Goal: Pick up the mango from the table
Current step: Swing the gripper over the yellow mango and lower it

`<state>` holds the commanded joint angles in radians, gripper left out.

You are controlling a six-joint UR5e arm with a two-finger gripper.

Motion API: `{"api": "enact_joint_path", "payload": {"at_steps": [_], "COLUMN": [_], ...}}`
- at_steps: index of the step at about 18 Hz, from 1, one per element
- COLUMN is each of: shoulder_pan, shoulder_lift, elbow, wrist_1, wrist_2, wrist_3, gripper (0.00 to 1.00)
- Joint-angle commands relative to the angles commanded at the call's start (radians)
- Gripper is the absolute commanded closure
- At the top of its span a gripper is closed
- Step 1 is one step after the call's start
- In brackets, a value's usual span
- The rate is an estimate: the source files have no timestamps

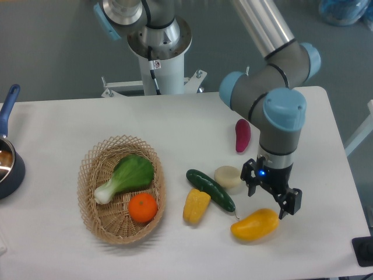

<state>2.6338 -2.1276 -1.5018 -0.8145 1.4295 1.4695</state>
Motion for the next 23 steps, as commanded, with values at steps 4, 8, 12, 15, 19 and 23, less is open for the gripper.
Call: {"api": "enact_joint_path", "payload": {"at_steps": [4, 8, 12, 15, 19, 23], "shoulder_pan": [-0.006, -0.009, -0.011, -0.017, -0.04, -0.044], "shoulder_lift": [-0.035, -0.069, -0.078, -0.086, -0.1, -0.106], "elbow": [0.029, 0.035, 0.048, 0.051, 0.052, 0.055], "wrist_1": [-0.006, 0.003, 0.003, 0.005, 0.008, 0.014], "wrist_2": [0.11, 0.118, 0.117, 0.117, 0.129, 0.144], "wrist_3": [0.044, 0.043, 0.045, 0.038, 0.037, 0.038], "gripper": [0.0, 0.0, 0.0, 0.0, 0.0, 0.0]}}
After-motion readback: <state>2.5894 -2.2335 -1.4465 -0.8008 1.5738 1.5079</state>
